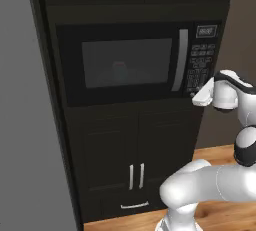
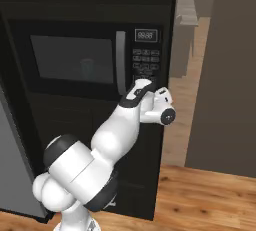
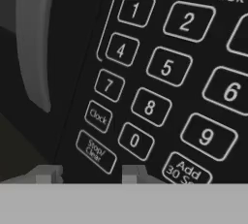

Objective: Place the microwavable item in the microwave. Then, close the microwave door and press the start button.

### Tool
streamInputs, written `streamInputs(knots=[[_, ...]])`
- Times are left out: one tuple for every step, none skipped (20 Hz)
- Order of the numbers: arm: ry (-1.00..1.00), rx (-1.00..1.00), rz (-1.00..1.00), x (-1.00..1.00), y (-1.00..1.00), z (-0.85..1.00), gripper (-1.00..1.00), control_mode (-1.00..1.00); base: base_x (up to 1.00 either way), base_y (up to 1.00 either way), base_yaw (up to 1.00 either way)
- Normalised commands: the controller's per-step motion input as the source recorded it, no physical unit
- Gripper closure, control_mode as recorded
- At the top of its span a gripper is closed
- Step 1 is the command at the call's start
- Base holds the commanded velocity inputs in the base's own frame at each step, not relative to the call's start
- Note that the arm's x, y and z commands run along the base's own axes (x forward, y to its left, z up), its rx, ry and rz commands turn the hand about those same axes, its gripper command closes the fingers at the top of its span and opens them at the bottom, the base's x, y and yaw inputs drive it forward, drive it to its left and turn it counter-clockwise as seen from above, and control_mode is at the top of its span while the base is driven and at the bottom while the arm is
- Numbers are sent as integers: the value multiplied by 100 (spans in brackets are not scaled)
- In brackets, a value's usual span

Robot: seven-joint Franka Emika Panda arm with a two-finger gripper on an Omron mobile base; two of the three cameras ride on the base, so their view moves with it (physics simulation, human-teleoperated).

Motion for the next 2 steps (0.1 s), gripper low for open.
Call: streamInputs(knots=[[0,0,0,0,0,-6,-100,-100,0,0,0],[0,0,0,0,0,0,-100,-100,0,0,0]])
